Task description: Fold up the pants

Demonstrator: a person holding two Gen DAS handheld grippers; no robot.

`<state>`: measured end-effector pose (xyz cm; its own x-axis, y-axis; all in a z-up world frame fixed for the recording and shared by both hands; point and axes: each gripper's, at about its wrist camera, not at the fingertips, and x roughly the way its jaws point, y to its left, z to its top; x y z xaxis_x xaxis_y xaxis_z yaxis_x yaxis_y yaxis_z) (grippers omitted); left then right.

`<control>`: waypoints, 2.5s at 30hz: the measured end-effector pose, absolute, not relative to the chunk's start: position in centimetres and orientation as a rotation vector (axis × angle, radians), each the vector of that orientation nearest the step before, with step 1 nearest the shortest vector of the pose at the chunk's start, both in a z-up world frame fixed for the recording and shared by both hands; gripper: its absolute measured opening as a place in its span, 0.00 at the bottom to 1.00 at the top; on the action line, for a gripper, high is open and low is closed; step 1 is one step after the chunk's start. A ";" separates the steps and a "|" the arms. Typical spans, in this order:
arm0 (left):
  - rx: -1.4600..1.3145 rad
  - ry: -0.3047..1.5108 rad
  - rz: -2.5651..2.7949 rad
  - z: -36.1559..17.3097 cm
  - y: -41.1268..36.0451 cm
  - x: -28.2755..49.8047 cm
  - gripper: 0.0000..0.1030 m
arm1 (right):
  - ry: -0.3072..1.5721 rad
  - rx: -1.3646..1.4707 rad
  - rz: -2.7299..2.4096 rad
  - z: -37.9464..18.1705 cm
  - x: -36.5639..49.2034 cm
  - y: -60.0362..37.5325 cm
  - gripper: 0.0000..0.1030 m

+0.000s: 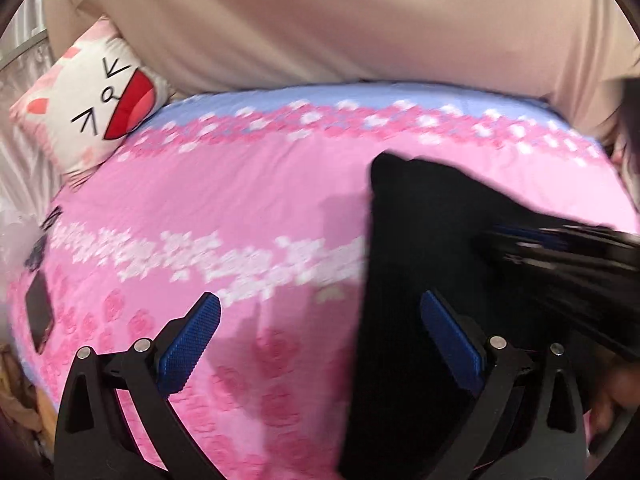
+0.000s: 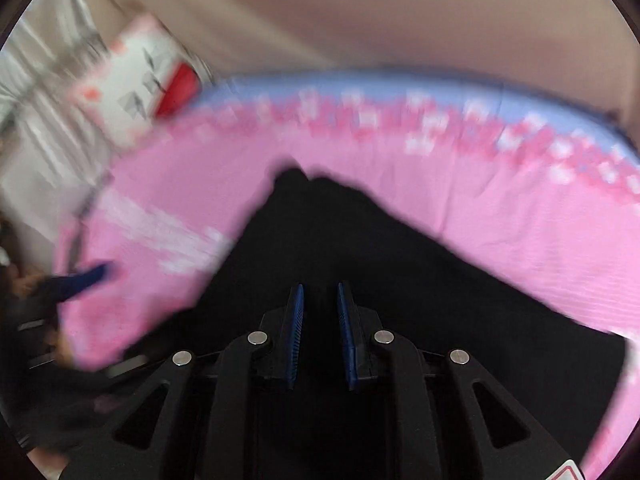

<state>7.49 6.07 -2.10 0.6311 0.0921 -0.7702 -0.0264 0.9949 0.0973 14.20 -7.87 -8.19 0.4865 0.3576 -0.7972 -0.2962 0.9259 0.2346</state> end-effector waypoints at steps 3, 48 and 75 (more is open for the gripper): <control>0.077 0.918 0.060 -2.8 6.4 7.9 0.95 | 0.955 0.174 0.389 -6.8 14.1 -8.6 0.15; 0.245 0.900 -0.042 -3.9 -1.3 2.6 0.95 | 0.827 0.105 -0.110 -8.9 -7.6 -23.8 0.44; 0.203 0.928 -0.071 -4.5 -1.3 2.3 0.96 | 0.793 0.187 -0.079 -7.0 -4.8 -23.0 0.20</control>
